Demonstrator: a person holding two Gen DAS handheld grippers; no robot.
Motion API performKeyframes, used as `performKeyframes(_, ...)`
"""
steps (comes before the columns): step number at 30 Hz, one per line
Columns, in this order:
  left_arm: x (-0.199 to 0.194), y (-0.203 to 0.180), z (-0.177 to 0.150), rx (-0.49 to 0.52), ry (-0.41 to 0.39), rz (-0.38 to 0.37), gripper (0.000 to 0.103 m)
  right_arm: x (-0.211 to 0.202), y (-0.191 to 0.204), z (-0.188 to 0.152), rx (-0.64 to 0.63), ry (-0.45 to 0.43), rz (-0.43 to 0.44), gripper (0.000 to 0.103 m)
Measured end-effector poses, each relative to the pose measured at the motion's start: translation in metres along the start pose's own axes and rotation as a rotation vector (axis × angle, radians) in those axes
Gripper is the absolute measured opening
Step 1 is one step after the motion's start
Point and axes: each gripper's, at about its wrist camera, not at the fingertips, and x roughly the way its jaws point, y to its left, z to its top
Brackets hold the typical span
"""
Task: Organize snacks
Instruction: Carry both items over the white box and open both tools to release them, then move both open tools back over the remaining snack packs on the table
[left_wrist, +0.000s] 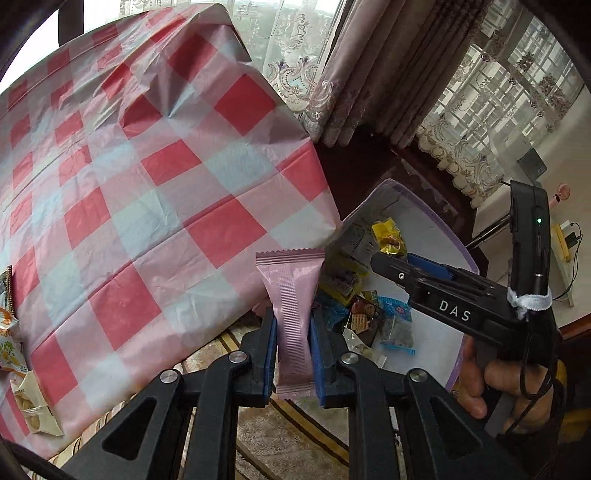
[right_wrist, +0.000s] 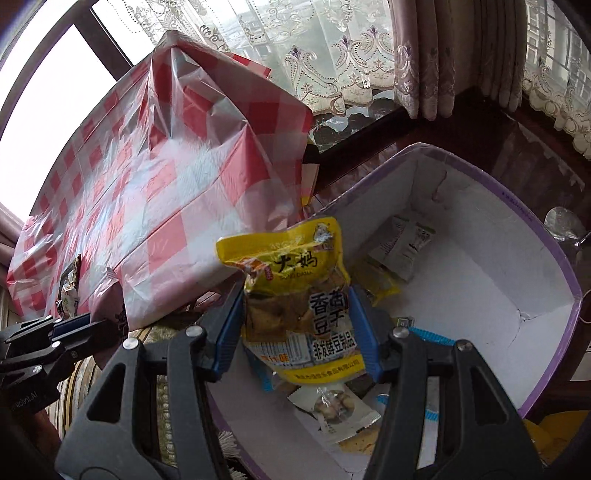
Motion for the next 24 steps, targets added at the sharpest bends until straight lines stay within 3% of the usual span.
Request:
performKeyframes(8, 0.028, -0.046, -0.003, 0.094, 0.107, -0.065, 0.018, -0.002, -0.055, 0.003, 0.114, -0.007, -0.044, 0.061)
performKeyframes(12, 0.035, -0.058, -0.005, 0.122, 0.151, -0.115, 0.023, -0.004, -0.066, 0.007, 0.152, -0.010, -0.066, 0.068)
performKeyframes(24, 0.019, -0.037, -0.006, 0.050, 0.105, -0.110, 0.026, -0.014, -0.049, 0.010, 0.118, -0.022, -0.046, 0.068)
